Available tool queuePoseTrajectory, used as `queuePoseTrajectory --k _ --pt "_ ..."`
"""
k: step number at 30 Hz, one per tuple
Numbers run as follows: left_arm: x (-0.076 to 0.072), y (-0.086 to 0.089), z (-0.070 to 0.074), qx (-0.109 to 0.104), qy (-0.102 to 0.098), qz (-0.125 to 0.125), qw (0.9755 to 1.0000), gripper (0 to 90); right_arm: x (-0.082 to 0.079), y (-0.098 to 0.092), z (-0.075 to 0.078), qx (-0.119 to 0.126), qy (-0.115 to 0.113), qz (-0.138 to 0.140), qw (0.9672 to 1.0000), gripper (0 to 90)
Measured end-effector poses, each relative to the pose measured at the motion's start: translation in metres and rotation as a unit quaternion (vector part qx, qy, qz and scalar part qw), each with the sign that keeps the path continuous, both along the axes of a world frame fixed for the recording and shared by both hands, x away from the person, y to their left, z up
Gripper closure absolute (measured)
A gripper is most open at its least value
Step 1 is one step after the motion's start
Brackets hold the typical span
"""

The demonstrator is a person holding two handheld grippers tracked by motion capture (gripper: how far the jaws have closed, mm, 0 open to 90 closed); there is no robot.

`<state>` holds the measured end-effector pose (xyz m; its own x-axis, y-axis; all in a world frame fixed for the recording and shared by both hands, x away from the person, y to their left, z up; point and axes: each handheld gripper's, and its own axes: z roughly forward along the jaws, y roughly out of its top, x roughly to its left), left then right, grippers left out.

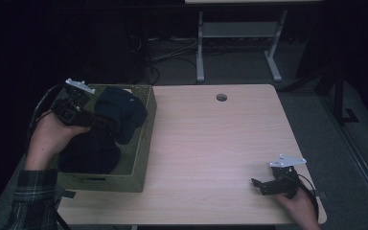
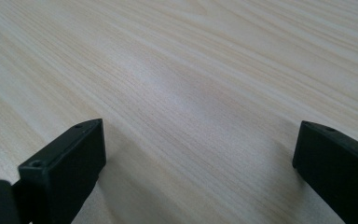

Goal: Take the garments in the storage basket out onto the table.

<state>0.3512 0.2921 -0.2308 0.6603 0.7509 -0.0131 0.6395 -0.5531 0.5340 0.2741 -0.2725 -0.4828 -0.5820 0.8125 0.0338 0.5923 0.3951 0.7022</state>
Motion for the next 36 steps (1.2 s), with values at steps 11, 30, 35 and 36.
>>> queuePoseTrajectory --k 11,30,35,36 --pt "0.002 -0.014 0.025 0.006 -0.021 -0.016 0.9996 75.1 0.0 0.0 0.0 0.0 0.001 -0.001 1.0 2.2" --pt "0.004 -0.039 0.068 0.008 -0.047 -0.039 0.9981 75.5 0.0 0.0 0.0 0.0 0.001 -0.001 1.0 2.2" --pt "0.006 -0.049 0.075 0.005 -0.053 -0.051 0.9973 75.5 0.0 0.0 0.0 0.0 0.002 -0.001 1.0 2.2" --pt "0.006 -0.051 0.077 0.004 -0.055 -0.053 0.9971 75.4 0.0 0.0 0.0 0.0 0.002 -0.001 1.0 2.2"
